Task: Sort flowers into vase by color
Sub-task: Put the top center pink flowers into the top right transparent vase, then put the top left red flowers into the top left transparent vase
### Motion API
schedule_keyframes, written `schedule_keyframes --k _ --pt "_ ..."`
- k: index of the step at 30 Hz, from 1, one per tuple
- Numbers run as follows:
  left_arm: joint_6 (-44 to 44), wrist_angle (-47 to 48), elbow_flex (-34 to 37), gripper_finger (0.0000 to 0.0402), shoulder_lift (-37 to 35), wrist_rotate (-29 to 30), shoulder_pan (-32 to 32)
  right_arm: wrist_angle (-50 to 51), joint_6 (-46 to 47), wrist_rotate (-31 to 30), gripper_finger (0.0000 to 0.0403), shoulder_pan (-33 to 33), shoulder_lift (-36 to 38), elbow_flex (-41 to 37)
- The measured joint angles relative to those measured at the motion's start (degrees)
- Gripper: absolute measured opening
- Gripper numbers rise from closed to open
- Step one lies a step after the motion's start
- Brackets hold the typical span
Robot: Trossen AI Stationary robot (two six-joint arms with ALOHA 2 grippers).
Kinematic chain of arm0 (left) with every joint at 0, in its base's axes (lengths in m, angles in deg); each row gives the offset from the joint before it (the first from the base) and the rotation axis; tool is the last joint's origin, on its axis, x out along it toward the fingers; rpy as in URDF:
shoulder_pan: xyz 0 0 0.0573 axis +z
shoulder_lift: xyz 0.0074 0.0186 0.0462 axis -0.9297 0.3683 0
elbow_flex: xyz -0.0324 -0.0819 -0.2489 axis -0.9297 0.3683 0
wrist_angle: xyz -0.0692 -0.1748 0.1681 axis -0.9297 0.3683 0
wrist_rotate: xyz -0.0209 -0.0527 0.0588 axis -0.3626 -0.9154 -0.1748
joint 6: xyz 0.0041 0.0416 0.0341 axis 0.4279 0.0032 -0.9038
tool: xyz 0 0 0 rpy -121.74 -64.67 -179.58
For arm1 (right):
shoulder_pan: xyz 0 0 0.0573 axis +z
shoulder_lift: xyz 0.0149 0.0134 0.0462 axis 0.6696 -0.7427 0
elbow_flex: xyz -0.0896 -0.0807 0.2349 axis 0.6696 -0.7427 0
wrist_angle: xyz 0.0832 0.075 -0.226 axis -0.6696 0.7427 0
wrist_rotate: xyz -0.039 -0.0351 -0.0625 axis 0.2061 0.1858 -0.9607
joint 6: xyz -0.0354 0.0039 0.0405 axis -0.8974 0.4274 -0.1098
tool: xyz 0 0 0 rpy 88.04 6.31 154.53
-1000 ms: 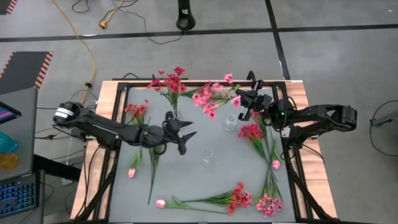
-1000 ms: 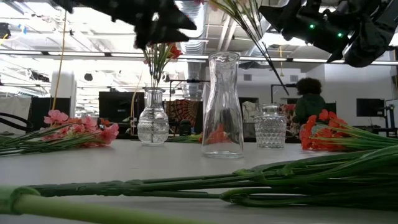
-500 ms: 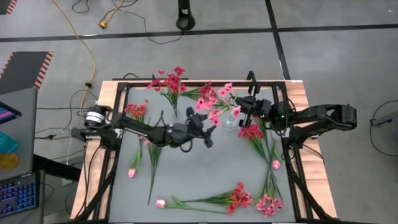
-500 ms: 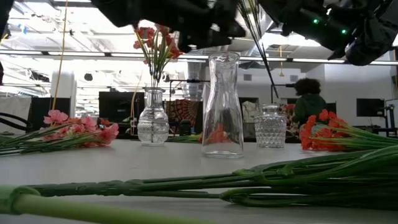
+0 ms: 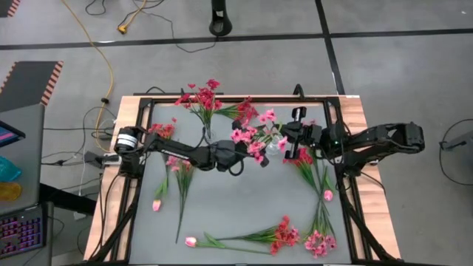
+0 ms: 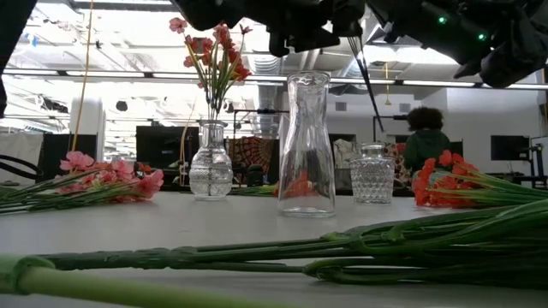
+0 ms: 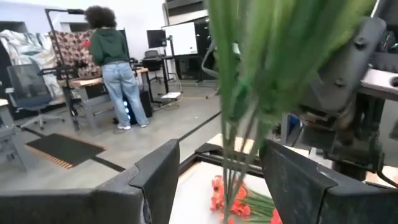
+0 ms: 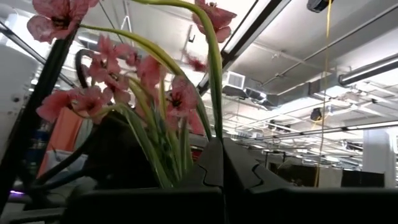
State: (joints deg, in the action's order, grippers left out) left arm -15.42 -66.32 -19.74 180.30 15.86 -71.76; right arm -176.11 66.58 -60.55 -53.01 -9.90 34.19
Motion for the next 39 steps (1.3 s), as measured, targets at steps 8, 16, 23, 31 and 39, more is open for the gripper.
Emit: schedule_keyframes --k 8,16,23,31,39 --pt "0.0 0.0 -1.2 0.0190 0.0 -3.9 0.6 0.7 0.0 0.0 0.0020 1.0 0.0 0.0" --pt "0.4 0.0 -1.2 0.0070 0.0 -4.7 1.1 0.9 0.0 0.0 0.0039 1.0 0.0 0.0" --pt "2.2 0.1 -1.2 0.0007 0.0 -11.1 2.8 0.9 2.9 0.0 0.0066 1.0 0.0 0.0" --pt "5.4 3.4 -1.2 0.0002 0.0 -13.5 4.9 4.6 6.1 -0.4 0.0145 -1.8 1.6 0.0" --pt "4.3 7.1 -2.9 0.0002 0.0 -13.5 4.9 20.8 6.1 -0.4 0.0193 -5.5 10.7 0.0"
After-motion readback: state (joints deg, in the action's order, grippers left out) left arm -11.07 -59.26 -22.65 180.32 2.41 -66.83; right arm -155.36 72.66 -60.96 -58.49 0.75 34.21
